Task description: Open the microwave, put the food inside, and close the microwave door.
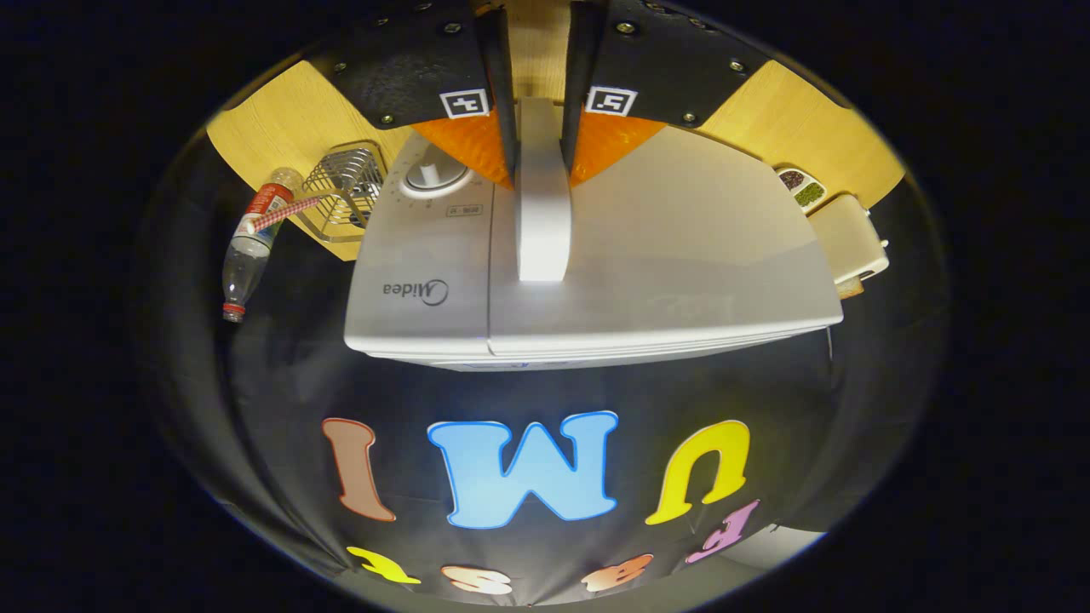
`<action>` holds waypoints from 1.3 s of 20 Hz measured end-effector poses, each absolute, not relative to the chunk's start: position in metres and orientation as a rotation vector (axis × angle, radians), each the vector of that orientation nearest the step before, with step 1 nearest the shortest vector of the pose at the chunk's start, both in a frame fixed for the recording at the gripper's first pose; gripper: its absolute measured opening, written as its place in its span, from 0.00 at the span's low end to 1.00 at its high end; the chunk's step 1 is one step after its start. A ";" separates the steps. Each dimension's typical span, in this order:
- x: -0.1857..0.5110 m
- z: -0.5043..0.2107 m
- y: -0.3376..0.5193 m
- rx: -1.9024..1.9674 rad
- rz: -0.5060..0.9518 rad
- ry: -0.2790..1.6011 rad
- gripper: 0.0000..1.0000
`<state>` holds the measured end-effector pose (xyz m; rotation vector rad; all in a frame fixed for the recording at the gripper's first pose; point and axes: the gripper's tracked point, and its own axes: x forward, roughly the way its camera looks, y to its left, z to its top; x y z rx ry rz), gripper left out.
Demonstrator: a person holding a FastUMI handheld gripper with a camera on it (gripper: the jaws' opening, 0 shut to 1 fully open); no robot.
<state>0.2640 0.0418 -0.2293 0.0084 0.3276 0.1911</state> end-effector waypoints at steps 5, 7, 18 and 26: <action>0.254 -0.224 0.043 -0.005 0.190 0.345 0.12; 0.256 -0.226 0.042 -0.009 0.192 0.349 0.11; 0.206 -0.225 0.048 -0.042 0.203 0.380 0.11; 0.145 -0.222 0.069 -0.044 0.260 0.431 0.20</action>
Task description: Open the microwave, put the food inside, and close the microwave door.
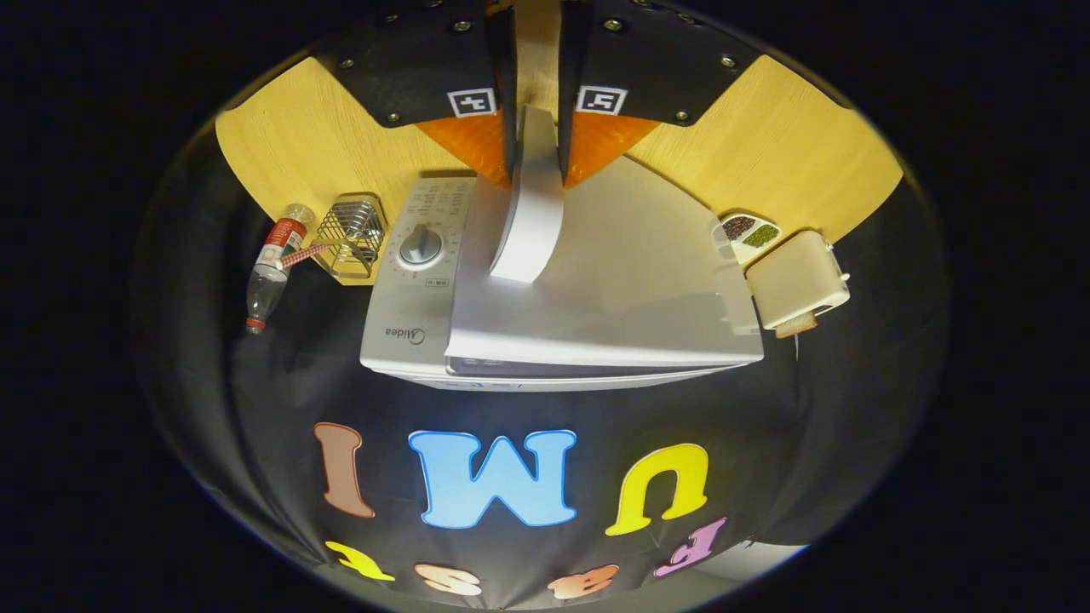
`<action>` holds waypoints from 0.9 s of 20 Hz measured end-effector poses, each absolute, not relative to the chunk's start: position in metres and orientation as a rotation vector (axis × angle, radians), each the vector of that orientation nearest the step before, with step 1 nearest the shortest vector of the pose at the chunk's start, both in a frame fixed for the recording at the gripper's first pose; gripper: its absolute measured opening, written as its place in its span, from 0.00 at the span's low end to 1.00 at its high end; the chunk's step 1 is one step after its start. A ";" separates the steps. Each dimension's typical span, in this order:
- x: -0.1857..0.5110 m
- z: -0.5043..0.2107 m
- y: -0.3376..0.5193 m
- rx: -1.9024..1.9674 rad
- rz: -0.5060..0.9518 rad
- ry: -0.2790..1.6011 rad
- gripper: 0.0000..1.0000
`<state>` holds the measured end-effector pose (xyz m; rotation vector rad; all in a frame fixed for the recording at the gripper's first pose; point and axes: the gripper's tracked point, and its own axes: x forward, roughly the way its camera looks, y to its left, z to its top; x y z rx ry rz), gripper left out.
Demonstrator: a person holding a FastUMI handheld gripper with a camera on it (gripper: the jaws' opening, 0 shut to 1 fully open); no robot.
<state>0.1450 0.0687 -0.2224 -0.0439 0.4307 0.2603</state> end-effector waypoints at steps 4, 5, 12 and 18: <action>0.119 -0.221 0.081 -0.095 0.281 0.436 0.23; 0.114 -0.220 0.083 -0.100 0.282 0.437 0.24; 0.071 -0.223 0.107 -0.085 0.286 0.450 0.24; 0.043 -0.222 0.129 -0.063 0.302 0.472 0.23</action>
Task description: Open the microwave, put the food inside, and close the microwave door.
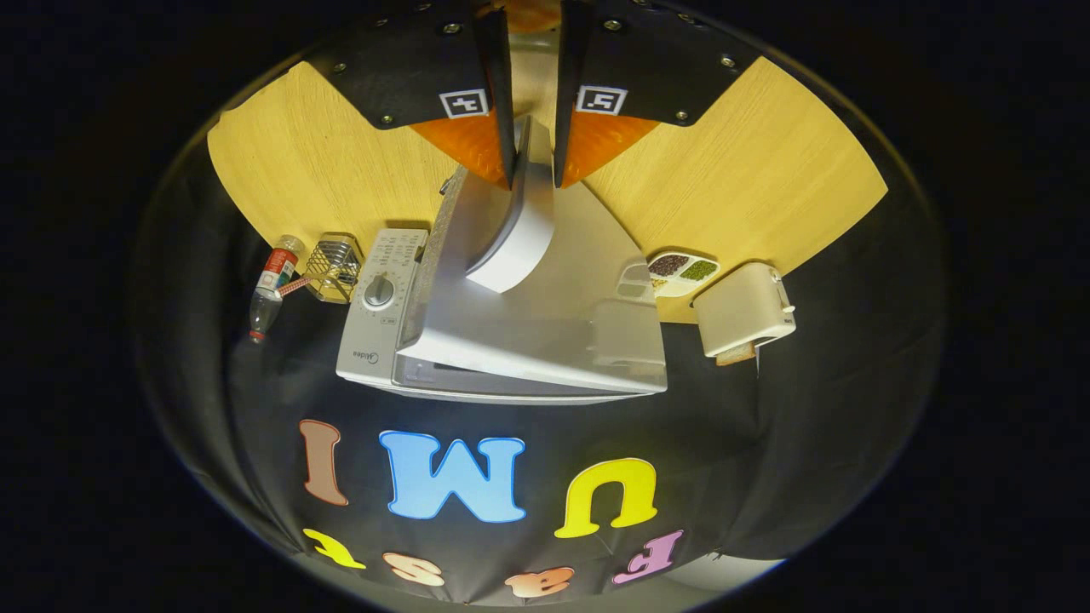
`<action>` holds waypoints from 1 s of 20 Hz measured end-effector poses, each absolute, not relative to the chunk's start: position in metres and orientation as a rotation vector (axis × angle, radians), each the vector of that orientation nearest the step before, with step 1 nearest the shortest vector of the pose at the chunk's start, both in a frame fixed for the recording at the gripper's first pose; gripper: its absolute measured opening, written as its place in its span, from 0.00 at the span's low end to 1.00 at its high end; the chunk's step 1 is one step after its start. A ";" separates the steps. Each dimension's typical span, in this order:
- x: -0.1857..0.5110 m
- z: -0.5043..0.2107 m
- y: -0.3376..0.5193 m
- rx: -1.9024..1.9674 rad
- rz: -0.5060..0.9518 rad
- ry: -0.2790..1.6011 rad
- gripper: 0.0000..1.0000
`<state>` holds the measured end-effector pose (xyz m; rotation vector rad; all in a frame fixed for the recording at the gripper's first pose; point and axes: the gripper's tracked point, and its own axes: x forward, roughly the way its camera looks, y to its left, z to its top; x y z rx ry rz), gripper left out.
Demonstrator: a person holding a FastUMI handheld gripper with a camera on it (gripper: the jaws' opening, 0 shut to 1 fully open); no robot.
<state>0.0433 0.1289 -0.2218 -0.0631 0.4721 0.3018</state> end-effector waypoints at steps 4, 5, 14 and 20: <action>0.025 -0.221 0.148 -0.059 0.309 0.480 0.24; 0.019 -0.221 0.154 -0.060 0.314 0.480 0.24; -0.033 -0.229 0.217 -0.105 0.385 0.482 0.23; -0.055 -0.228 0.257 -0.122 0.420 0.481 0.23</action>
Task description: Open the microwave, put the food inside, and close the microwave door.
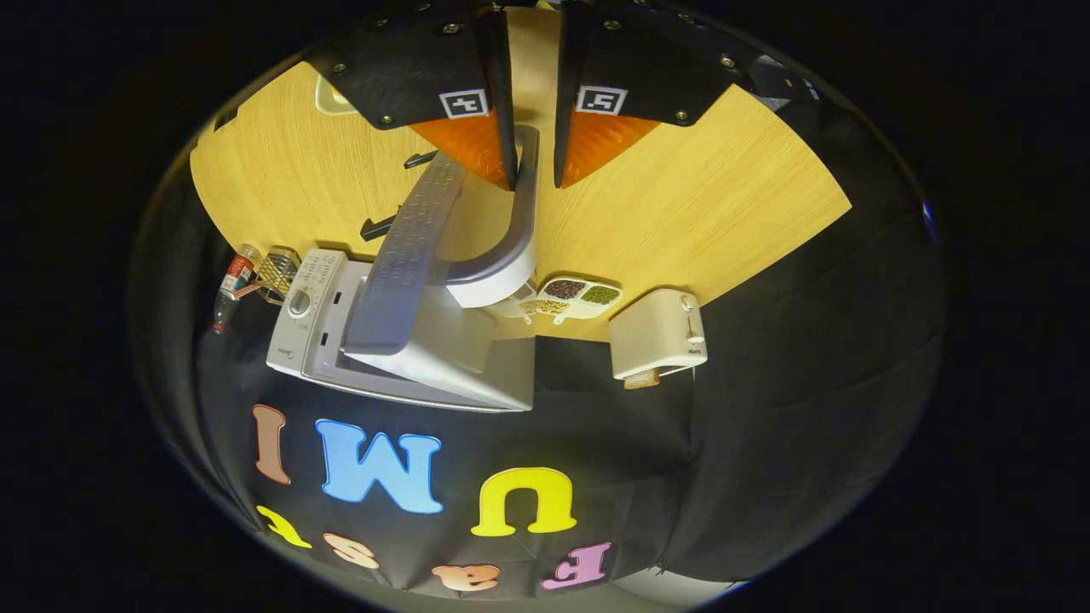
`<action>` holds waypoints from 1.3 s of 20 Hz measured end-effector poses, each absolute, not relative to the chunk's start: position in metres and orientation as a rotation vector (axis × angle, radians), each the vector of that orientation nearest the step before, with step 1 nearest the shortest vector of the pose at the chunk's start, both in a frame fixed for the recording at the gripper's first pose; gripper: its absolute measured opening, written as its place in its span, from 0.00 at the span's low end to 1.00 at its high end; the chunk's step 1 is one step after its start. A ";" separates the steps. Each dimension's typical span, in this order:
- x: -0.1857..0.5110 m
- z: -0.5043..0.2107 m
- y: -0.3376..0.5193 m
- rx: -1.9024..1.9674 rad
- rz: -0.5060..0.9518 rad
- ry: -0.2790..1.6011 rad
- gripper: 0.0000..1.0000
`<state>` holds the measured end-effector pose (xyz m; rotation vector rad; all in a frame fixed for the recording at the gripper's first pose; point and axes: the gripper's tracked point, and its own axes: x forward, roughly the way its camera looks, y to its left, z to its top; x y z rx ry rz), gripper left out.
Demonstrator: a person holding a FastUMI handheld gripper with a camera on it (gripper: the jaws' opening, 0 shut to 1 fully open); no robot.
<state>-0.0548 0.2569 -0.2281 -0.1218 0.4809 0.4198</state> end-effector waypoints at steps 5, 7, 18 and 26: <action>-0.074 -0.226 0.294 -0.142 0.479 0.484 0.23; -0.081 -0.223 0.310 -0.151 0.514 0.479 0.23; -0.128 -0.160 0.340 -0.028 0.758 0.362 0.46; -0.114 -0.092 0.266 0.011 0.637 0.209 0.94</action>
